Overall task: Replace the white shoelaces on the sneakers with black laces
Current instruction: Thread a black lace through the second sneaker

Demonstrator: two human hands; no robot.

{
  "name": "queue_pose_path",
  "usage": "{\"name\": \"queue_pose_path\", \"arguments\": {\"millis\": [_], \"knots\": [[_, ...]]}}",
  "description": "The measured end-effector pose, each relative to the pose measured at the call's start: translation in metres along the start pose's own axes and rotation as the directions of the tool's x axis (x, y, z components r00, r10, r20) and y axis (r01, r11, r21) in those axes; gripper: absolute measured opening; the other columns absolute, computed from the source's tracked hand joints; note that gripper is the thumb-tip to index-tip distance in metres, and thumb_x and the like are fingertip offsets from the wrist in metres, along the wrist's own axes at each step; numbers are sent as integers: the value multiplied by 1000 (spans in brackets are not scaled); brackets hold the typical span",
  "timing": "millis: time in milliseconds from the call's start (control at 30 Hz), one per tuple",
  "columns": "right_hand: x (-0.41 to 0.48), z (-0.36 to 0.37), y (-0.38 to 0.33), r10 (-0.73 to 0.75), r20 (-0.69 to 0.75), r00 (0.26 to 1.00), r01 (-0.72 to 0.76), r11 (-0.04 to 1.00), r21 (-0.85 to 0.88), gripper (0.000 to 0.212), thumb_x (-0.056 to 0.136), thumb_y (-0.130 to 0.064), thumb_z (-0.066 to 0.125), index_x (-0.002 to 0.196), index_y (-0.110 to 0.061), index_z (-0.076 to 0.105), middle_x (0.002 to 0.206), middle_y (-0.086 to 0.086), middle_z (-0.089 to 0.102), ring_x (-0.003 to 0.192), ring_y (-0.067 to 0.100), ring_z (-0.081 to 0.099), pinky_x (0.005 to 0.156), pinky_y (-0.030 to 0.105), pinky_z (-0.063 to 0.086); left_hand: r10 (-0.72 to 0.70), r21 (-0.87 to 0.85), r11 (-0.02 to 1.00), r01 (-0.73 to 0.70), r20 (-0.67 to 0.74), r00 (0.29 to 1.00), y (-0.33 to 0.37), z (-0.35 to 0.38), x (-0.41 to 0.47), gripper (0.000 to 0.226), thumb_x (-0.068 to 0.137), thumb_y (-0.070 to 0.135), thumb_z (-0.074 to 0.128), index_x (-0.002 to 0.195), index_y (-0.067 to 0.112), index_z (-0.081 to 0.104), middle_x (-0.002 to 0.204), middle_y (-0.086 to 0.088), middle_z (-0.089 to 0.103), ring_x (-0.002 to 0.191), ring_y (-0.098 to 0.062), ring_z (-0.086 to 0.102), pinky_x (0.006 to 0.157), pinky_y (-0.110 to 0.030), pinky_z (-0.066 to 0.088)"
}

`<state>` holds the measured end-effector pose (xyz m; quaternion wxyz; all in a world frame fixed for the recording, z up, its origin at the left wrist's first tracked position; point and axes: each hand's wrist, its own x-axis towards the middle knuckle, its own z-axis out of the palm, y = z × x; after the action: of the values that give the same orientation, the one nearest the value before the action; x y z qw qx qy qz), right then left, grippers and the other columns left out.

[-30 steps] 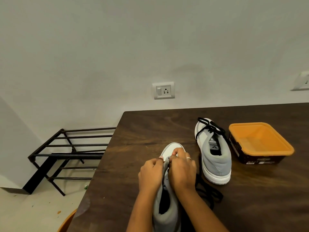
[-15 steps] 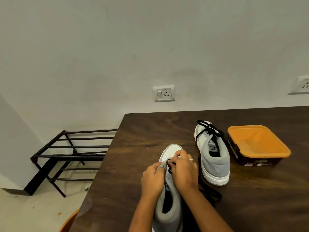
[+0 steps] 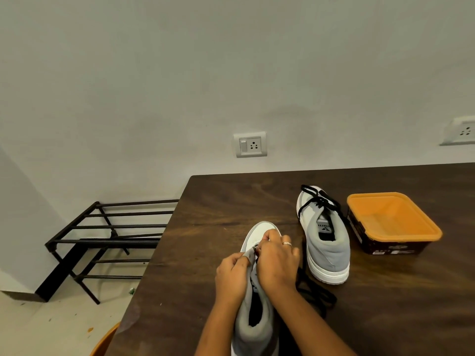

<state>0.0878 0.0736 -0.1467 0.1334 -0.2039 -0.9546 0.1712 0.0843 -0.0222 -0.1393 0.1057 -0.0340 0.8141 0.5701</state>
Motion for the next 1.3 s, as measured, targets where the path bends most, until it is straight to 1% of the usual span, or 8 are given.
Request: {"name": "queue_pose_path", "arguments": {"millis": [200, 300, 400, 533, 667, 800, 967, 1300], "knots": [[-2, -2, 0, -91, 52, 994, 94, 994, -52, 25, 98, -16, 40, 115, -20, 57, 126, -6, 44, 122, 20, 37, 92, 32, 30, 8, -56, 998, -10, -24, 1000, 0, 0, -5, 38, 88, 15, 52, 51, 19, 52, 56, 3, 56, 61, -17, 51, 62, -36, 41], [-3, -5, -1, -93, -27, 995, 93, 996, -6, 7, 83, -20, 65, 87, -24, 70, 115, -11, 53, 105, 17, 50, 81, 32, 36, 50, -39, 998, -51, -31, 998, 1, 1, -8, 29, 93, 20, 50, 68, 20, 64, 72, 2, 67, 76, -16, 62, 74, -37, 49], [-1, -4, 1, -125, -91, 988, 121, 991, -50, 18, 58, -15, 84, 64, -23, 69, 97, -10, 62, 84, 16, 59, 66, 31, 41, 100, 55, 994, -99, -11, 995, 2, 3, -8, 32, 95, 22, 45, 71, 30, 65, 76, 6, 67, 79, -13, 62, 75, -33, 47], [3, -4, 9, -113, -80, 990, 119, 990, 79, 8, 82, -20, 68, 82, -26, 72, 108, -15, 54, 100, 15, 50, 76, 27, 25, 94, 51, 994, -93, -16, 995, 0, 3, -7, 35, 93, 23, 45, 62, 22, 60, 64, 3, 61, 67, -17, 55, 68, -36, 43], [1, -5, 13, -90, -36, 995, 95, 975, 202, 12, 91, -20, 60, 94, -20, 71, 117, -11, 52, 107, 14, 48, 86, 27, 41, 44, -134, 990, -47, -28, 999, 0, 1, -3, 29, 72, 24, 40, 46, 20, 50, 50, 7, 48, 57, -16, 39, 60, -35, 33], [-5, -5, 16, -1, -42, 999, 15, 947, 322, 12, 90, -13, 60, 92, -15, 72, 120, -9, 51, 107, 13, 48, 90, 28, 45, -122, -240, 963, 119, 2, 992, 1, -3, 8, 18, 85, 1, 41, 70, 9, 48, 69, -11, 43, 68, -20, 36, 57, -30, 31], [-8, -8, 15, -6, -10, 1000, 9, 961, 275, 17, 92, -15, 57, 97, -20, 72, 126, -11, 47, 113, 14, 46, 94, 28, 42, -283, -386, 877, 287, 69, 957, 1, -8, 7, 16, 82, 4, 44, 72, 4, 56, 78, -19, 54, 74, -27, 49, 66, -38, 39], [-6, -7, 1, 29, -114, 993, -21, 997, 70, 9, 82, -23, 69, 90, -24, 73, 112, -9, 53, 104, 18, 53, 80, 32, 38, -297, -471, 813, 343, 172, 939, -1, -9, 7, 24, 81, 6, 45, 81, -3, 67, 80, -21, 65, 78, -33, 58, 77, -41, 45]]}}
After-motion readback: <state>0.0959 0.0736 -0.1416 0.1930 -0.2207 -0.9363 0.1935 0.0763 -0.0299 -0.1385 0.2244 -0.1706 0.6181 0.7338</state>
